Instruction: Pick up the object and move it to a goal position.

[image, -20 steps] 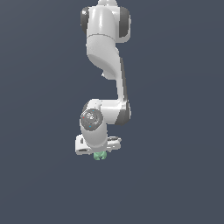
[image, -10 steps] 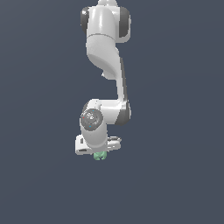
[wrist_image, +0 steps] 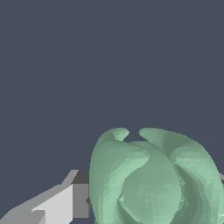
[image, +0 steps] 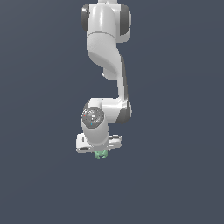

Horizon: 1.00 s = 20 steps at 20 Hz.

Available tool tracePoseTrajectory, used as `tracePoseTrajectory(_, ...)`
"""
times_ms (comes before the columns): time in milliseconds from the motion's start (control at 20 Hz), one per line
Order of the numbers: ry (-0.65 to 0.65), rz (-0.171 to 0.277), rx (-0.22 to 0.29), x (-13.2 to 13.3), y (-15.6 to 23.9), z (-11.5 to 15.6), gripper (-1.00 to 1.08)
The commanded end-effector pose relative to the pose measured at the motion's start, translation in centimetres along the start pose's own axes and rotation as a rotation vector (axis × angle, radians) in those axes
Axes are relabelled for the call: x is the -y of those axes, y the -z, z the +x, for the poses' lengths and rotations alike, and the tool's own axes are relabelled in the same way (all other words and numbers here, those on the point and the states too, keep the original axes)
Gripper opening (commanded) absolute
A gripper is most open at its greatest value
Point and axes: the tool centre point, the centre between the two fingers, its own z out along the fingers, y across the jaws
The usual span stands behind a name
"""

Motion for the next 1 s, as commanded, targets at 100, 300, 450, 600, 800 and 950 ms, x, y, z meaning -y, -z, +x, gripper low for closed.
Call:
tracePoseTrajectory(100,0.000,0.000,-0.001,0.7,0.4,-0.8,-1.00)
tracePoseTrajectory(300,0.000,0.000,-0.001,1.7,0.9,-1.9,-1.00)
tracePoseTrajectory(450,0.000,0.000,-0.001,2.8,1.4,-3.0,-1.00)
tracePoseTrajectory(600,0.000,0.000,-0.001,3.9,1.9,-4.4,-1.00)
tracePoseTrajectory(800,0.000,0.000,-0.001,5.7,2.8,-6.3,-1.00)
tracePoseTrajectory(950,0.000,0.000,-0.001,7.1,3.5,-7.8,-1.00)
